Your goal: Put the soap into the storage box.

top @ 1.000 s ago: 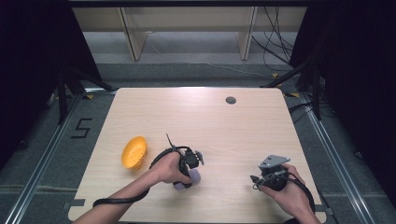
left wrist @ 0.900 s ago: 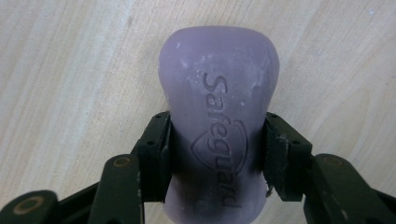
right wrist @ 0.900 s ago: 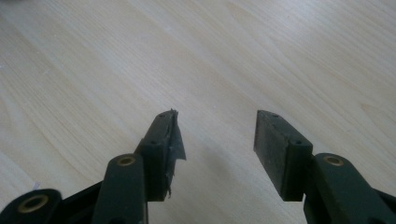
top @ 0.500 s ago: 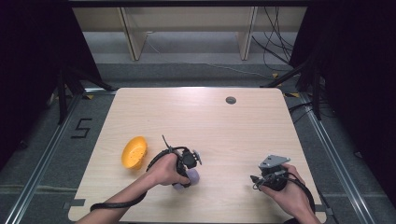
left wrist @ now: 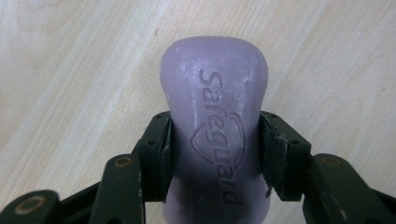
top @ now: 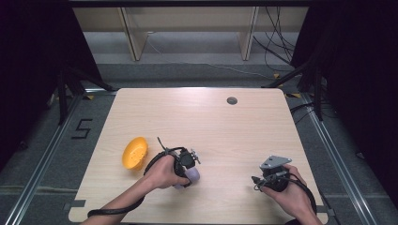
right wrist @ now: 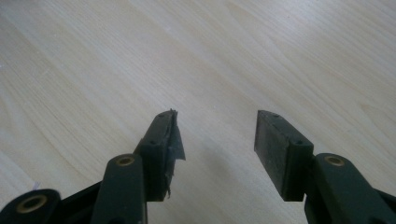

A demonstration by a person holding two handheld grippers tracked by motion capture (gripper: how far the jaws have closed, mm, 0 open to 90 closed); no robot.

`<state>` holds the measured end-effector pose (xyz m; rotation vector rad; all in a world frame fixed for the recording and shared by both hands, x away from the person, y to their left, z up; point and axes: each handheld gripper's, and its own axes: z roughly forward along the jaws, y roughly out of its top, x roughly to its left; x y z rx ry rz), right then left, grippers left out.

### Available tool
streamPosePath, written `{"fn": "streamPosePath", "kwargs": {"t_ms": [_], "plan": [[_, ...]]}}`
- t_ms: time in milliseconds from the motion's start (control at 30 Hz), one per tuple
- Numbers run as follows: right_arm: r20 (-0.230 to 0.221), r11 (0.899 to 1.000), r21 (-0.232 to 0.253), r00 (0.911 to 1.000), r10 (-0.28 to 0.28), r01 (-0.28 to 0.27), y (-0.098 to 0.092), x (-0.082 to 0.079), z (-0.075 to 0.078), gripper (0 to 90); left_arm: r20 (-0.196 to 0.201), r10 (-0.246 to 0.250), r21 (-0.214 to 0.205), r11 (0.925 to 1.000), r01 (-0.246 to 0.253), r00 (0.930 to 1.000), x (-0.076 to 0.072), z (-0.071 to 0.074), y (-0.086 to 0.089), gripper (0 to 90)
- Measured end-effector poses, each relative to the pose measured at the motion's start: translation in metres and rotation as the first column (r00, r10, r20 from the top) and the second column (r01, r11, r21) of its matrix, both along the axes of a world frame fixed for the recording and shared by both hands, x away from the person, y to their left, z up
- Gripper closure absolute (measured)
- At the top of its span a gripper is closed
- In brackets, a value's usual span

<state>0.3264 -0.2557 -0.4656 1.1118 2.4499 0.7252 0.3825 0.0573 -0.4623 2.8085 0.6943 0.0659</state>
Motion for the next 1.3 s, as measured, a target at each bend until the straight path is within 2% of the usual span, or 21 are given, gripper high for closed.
{"fn": "streamPosePath", "kwargs": {"t_ms": [333,367,533,700,967,1000,1033,1100,1133,1167,1200,1233,1300], "plan": [[0.001,1.000,0.000,1.0000,0.001,-0.001,0.000,0.000,0.000,49.7,0.039,0.047,-0.062,0.9971,-0.044,0.9981,-0.003,0.006,0.005,48.8],[0.001,1.000,0.001,1.0000,0.001,-0.001,0.000,0.000,0.000,49.7,0.040,0.037,-0.051,0.9981,-0.035,0.9985,-0.003,0.007,0.006,48.8],[0.002,1.000,0.002,1.0000,-0.001,0.001,0.000,0.000,0.000,49.7,0.067,0.067,-0.105,0.9927,-0.059,0.9955,-0.006,0.010,0.008,48.8],[0.018,1.000,0.000,0.9998,0.002,-0.002,-0.001,0.001,0.000,49.7,0.086,0.080,-0.128,0.9894,-0.068,0.9931,-0.008,0.013,0.012,48.8],[0.018,1.000,0.000,0.9998,0.003,-0.003,-0.001,0.001,0.000,49.7,0.123,0.115,-0.186,0.9784,-0.091,0.9857,-0.011,0.014,0.017,48.9],[0.018,1.000,0.001,0.9998,0.002,-0.002,-0.001,0.001,0.000,49.6,0.134,0.109,-0.182,0.9798,-0.084,0.9850,-0.011,0.014,0.019,48.9],[0.019,1.000,0.001,0.9998,0.002,-0.002,-0.001,0.001,0.000,49.6,0.138,0.135,-0.207,0.9727,-0.105,0.9812,-0.013,0.013,0.018,48.8],[0.018,1.000,0.001,0.9998,0.001,-0.001,-0.001,0.001,0.000,49.6,0.144,0.130,-0.204,0.9739,-0.100,0.9809,-0.012,0.013,0.020,48.8],[0.014,1.000,0.007,0.9999,-0.007,0.007,0.000,0.000,-0.001,49.6,0.145,0.150,-0.220,0.9685,-0.116,0.9779,-0.013,0.013,0.020,48.9],[0.013,1.000,0.009,0.9999,-0.007,0.007,0.000,0.000,-0.001,49.6,0.145,0.151,-0.219,0.9687,-0.117,0.9779,-0.013,0.013,0.020,48.8],[0.018,1.000,-0.001,0.9998,0.003,-0.003,-0.001,0.001,0.000,49.6,0.143,0.164,-0.232,0.9641,-0.129,0.9760,-0.013,0.012,0.021,48.8],[0.018,1.000,-0.001,0.9998,0.003,-0.003,-0.001,0.001,0.000,49.6,0.148,0.158,-0.229,0.9657,-0.122,0.9762,-0.013,0.013,0.022,48.8],[0.010,1.000,0.005,0.9999,-0.006,0.006,0.000,0.000,0.001,49.6,0.144,0.172,-0.236,0.9624,-0.135,0.9744,-0.014,0.013,0.022,48.9]]}}
